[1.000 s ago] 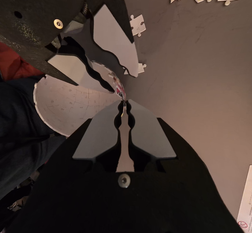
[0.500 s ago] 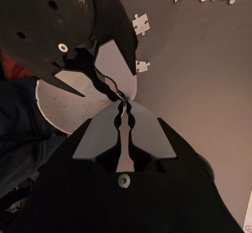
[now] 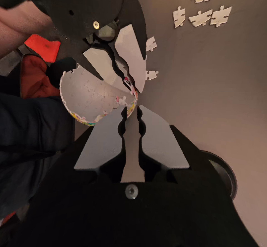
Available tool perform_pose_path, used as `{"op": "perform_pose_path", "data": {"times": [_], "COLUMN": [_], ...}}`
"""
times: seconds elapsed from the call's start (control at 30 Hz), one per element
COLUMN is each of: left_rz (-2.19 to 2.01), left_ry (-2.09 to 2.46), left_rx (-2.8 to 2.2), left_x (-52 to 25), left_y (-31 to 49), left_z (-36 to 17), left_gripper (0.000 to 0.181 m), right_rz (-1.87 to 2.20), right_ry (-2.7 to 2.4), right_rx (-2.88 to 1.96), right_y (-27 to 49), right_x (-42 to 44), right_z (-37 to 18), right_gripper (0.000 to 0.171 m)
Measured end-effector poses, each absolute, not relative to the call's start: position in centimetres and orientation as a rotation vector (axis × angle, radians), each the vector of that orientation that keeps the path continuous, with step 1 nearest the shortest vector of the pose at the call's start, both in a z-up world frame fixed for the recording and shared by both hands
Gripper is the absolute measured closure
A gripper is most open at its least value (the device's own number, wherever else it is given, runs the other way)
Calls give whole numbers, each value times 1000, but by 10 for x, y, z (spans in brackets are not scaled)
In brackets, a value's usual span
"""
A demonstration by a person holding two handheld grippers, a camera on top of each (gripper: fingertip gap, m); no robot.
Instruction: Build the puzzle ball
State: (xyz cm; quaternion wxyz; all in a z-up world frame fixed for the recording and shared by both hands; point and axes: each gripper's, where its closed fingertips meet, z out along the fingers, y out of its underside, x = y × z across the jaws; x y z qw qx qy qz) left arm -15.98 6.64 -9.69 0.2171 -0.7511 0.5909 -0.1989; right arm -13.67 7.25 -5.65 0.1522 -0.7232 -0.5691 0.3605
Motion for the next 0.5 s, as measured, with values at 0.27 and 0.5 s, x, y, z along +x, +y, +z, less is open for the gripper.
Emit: {"op": "perform_pose_path", "data": {"times": [0.27, 0.5], "left_rz": [-579, -524], "left_ry": [1644, 1653], "left_rx": [-2078, -2043], "left_x": [-160, -160], "left_y": [65, 65], "left_z": [-96, -95], "left_gripper": [175, 177], "right_rz": [1289, 1381], "right_ry": [-1431, -1485], "right_rx": [-1911, -1629], "right_y": [74, 79], "right_x": [-136, -142], "right_z": [-64, -62], "right_gripper": [155, 159]}}
